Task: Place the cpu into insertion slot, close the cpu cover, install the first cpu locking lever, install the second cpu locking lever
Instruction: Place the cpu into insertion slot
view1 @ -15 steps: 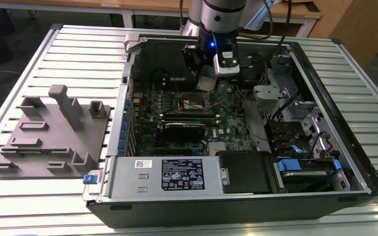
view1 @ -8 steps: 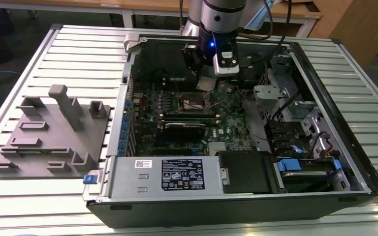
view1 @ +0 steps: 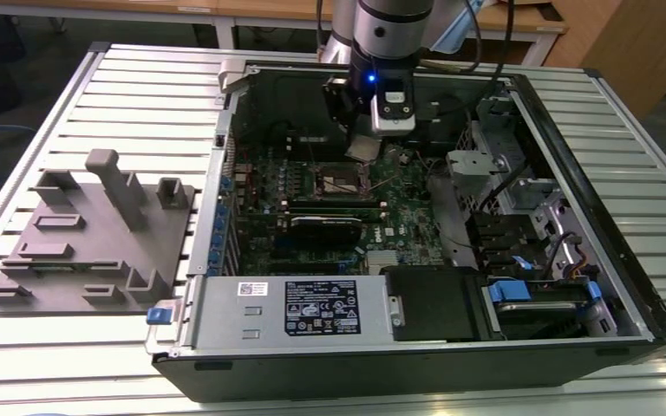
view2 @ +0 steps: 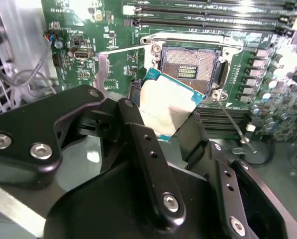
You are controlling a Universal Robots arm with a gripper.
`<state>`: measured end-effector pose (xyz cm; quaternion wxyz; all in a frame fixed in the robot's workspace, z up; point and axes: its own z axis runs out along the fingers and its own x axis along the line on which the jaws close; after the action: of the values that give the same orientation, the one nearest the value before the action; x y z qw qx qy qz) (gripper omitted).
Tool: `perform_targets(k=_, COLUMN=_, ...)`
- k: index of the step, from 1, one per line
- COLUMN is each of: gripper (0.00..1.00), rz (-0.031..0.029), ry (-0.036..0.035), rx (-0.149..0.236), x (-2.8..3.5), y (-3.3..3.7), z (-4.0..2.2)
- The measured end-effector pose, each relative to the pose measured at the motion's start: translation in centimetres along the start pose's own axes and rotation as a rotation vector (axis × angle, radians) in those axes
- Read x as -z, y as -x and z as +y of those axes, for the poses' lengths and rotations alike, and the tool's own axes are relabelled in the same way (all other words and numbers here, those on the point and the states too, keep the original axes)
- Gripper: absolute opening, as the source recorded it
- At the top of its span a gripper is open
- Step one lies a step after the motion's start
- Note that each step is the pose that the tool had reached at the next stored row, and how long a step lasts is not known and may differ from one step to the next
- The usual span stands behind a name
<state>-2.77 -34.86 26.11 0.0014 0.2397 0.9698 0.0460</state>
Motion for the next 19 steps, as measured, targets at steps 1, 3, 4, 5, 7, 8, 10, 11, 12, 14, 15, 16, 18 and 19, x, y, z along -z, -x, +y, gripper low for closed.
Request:
perform_targets(k=1, gripper=0.54, rz=-0.0015, ry=0.0003, rx=-0.017, x=-0.01, y=0.00, z=0.00)
perform_targets(k=3, gripper=0.54, rz=-0.0045, ry=0.0009, rx=-0.049, x=-0.03, y=0.00, z=0.00)
perform_targets(k=4, gripper=0.54, rz=-0.0059, ry=0.0012, rx=-0.065, x=-0.04, y=0.00, z=0.00)
perform_targets(k=5, gripper=0.54, rz=-0.0075, ry=0.0015, rx=-0.083, x=-0.05, y=0.00, z=0.00)
perform_targets(k=7, gripper=0.54, rz=-0.0106, ry=0.0023, rx=-0.117, x=-0.07, y=0.00, z=-0.01)
perform_targets(k=8, gripper=0.54, rz=-0.0122, ry=0.0026, rx=-0.135, x=-0.08, y=0.00, z=-0.01)
perform_targets(k=10, gripper=0.54, rz=-0.0155, ry=0.0034, rx=-0.171, x=-0.10, y=0.00, z=-0.01)
perform_targets(k=11, gripper=0.54, rz=-0.0171, ry=0.0037, rx=-0.189, x=-0.11, y=0.00, z=-0.01)
perform_targets(k=12, gripper=0.54, rz=-0.0187, ry=0.0041, rx=-0.207, x=-0.13, y=0.00, z=-0.01)
perform_targets(k=14, gripper=0.54, rz=-0.0219, ry=0.0047, rx=-0.243, x=-0.15, y=0.00, z=-0.01)
perform_targets(k=15, gripper=0.54, rz=-0.0234, ry=0.0051, rx=-0.259, x=-0.16, y=0.00, z=-0.01)
perform_targets(k=16, gripper=0.54, rz=-0.0248, ry=0.0053, rx=-0.274, x=-0.16, y=0.00, z=-0.02)
perform_targets(k=18, gripper=0.54, rz=-0.0256, ry=0.0055, rx=-0.284, x=-0.17, y=0.01, z=-0.02)
perform_targets(k=19, gripper=0.54, rz=-0.0257, ry=0.0056, rx=-0.284, x=-0.17, y=0.01, z=-0.02)
